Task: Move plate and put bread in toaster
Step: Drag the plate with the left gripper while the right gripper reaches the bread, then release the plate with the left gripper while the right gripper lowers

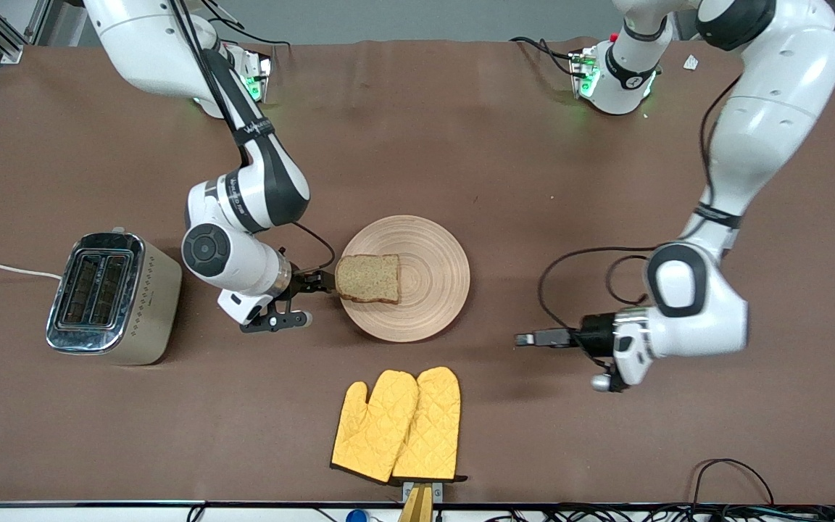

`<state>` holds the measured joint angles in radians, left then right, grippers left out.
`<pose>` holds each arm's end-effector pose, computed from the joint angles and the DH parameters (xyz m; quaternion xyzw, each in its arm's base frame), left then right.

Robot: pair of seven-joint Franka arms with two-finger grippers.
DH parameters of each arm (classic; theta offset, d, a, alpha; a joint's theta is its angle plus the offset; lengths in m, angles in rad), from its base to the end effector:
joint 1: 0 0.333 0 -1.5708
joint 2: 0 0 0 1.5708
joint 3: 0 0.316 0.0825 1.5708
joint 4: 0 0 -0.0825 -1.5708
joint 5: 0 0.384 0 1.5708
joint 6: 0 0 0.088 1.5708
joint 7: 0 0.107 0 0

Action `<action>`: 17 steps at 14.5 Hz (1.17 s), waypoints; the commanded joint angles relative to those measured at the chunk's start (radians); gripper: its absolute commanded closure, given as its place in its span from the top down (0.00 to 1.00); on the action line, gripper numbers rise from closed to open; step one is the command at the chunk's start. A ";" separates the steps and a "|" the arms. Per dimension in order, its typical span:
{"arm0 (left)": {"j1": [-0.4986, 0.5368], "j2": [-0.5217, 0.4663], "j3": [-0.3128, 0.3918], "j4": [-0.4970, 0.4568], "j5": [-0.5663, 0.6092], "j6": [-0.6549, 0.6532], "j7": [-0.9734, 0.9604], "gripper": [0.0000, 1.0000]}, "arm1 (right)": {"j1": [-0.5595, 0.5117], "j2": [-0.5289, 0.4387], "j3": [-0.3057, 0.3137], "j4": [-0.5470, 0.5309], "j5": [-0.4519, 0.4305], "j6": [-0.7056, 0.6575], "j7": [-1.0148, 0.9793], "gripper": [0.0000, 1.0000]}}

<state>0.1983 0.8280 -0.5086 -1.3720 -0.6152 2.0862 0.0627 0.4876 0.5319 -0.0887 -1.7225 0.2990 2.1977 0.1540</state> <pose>0.7165 -0.1684 0.2819 0.9005 0.0479 -0.0713 0.4263 0.6057 0.2725 0.2751 -0.9944 -0.0365 0.0509 0.0851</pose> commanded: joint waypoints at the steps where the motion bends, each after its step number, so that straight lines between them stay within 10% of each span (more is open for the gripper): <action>1: 0.036 -0.057 -0.010 0.068 0.159 -0.142 -0.159 1.00 | 0.038 -0.055 -0.005 -0.130 0.042 0.092 0.009 0.99; 13: 0.201 -0.570 0.004 0.059 0.641 -0.615 -0.190 1.00 | 0.106 -0.078 -0.006 -0.224 0.046 0.227 0.124 0.70; 17: 0.028 -0.696 0.218 0.018 0.635 -0.601 -0.189 1.00 | 0.109 -0.076 -0.006 -0.224 0.046 0.231 0.130 0.59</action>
<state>0.3325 0.2053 -0.4182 -1.2946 0.0122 1.4662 -0.1207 0.6015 0.4908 -0.1037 -1.9060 0.3294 2.4149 0.2868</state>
